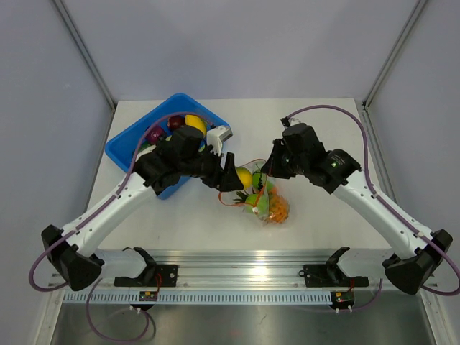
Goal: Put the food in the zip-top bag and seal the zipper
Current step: Place the fake fruit in the zipper food storage bag, then adjust the zipper food storage bag at the center of the board.
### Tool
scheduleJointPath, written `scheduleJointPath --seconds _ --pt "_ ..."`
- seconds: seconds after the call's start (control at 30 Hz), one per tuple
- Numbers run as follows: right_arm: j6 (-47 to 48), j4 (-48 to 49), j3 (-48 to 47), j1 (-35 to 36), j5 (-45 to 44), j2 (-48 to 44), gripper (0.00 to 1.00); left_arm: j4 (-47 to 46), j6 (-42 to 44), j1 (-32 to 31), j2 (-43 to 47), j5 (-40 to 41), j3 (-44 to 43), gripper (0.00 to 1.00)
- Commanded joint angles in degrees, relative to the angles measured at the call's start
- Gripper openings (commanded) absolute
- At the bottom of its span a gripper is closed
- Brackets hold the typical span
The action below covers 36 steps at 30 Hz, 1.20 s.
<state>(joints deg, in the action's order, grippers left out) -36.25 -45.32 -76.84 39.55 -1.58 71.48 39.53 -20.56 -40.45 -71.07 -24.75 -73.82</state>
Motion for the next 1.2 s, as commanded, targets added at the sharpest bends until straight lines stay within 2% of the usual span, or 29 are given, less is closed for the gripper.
scheduleJointPath --seconds 0.0,0.1,0.17,0.23,0.27,0.3,0.43,0.83,0.87,0.93,0.97,1.0,1.07,1.1,1.17 --pt "-0.8 0.8 -1.5 0.3 -1.2 -2.0 0.0 -10.3 -4.3 -1.4 -2.8 -3.5 0.1 0.42" --pt "-0.8 0.4 -1.6 0.4 -1.5 -2.4 0.0 -12.6 -5.7 -1.8 -6.9 -3.4 -0.4 0.41" --pt "-0.9 0.2 -1.9 0.4 -1.7 -3.0 0.0 -12.9 -6.0 -2.1 -9.5 -0.6 -1.1 0.41" --pt "-0.8 -0.3 -1.9 0.4 -2.0 -3.7 0.0 -13.2 -6.4 -2.2 -10.8 0.3 -1.9 0.53" --pt "-0.8 -0.8 -2.0 0.4 -2.3 -3.8 0.0 -13.1 -6.5 -2.2 -12.1 0.2 -2.3 0.64" --pt "-0.8 -1.0 -2.0 0.4 -2.6 -4.1 0.0 -12.9 -6.5 -2.3 -12.4 0.1 -2.5 0.79" --pt "-0.8 -1.4 -1.6 0.4 -3.1 -4.9 0.0 -12.1 -5.9 -2.9 -13.1 0.1 -3.8 0.99" --pt "-0.5 -0.5 -0.9 0.4 -2.5 -4.5 0.0 -5.1 -2.0 -5.3 -5.1 -4.2 -5.5 0.99" --pt "-0.4 -0.6 -0.9 0.4 -2.6 -4.5 0.0 -3.8 -1.5 -5.3 -4.0 -4.2 -5.5 0.99" --pt "-0.3 -0.6 -0.9 0.4 -2.6 -4.5 0.0 -2.3 -0.1 -5.3 -0.6 -1.8 -5.3 0.85" --pt "-0.3 -0.4 -0.9 0.4 -2.6 -4.5 0.0 -1.0 0.9 -5.3 0.3 -0.5 -5.1 0.77" --pt "-0.2 -0.3 -0.7 0.4 -2.5 -4.4 0.0 -0.6 1.4 -5.2 1.3 3.1 -3.9 0.57" --pt "-0.3 0.5 -0.5 0.4 -2.1 -4.4 0.0 0.5 2.2 -5.2 2.9 8.0 -2.5 0.42" --pt "-0.2 0.7 -0.5 0.4 -1.8 -4.2 0.0 1.2 2.4 -5.3 2.9 13.0 -1.7 0.37" --pt "-0.2 0.8 -0.8 0.4 -1.4 -3.7 0.0 2.3 2.2 -5.2 2.3 17.4 1.0 0.38"
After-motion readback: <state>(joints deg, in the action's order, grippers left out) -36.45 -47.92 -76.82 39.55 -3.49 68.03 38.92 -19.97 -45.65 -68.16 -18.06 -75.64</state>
